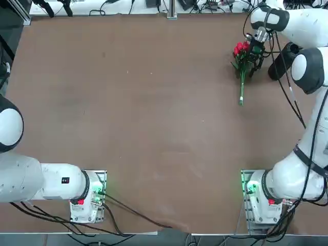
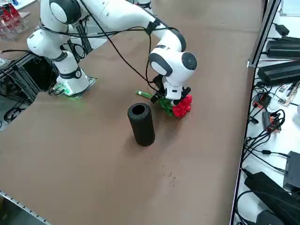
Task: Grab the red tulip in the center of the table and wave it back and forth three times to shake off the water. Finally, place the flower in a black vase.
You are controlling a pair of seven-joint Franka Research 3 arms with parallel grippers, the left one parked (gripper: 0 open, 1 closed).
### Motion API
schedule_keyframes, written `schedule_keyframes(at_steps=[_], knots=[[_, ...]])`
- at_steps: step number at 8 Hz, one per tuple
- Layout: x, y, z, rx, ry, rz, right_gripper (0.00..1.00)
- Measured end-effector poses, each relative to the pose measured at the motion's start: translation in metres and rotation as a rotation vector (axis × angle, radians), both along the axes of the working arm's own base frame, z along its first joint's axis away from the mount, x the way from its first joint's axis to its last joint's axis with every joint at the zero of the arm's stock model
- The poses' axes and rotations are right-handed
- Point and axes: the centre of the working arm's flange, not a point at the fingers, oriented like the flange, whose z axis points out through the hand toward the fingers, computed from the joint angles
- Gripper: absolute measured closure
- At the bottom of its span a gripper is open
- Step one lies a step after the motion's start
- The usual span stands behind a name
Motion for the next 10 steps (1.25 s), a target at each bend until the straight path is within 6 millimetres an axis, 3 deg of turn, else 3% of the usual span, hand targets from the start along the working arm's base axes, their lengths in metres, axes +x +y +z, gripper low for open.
schedule_keyframes(at_steps=[6,10], knots=[[-0.010,0.001,-0.007,0.028,0.069,0.036,0.00],[-0.003,-0.003,-0.027,0.028,0.063,0.032,0.01]])
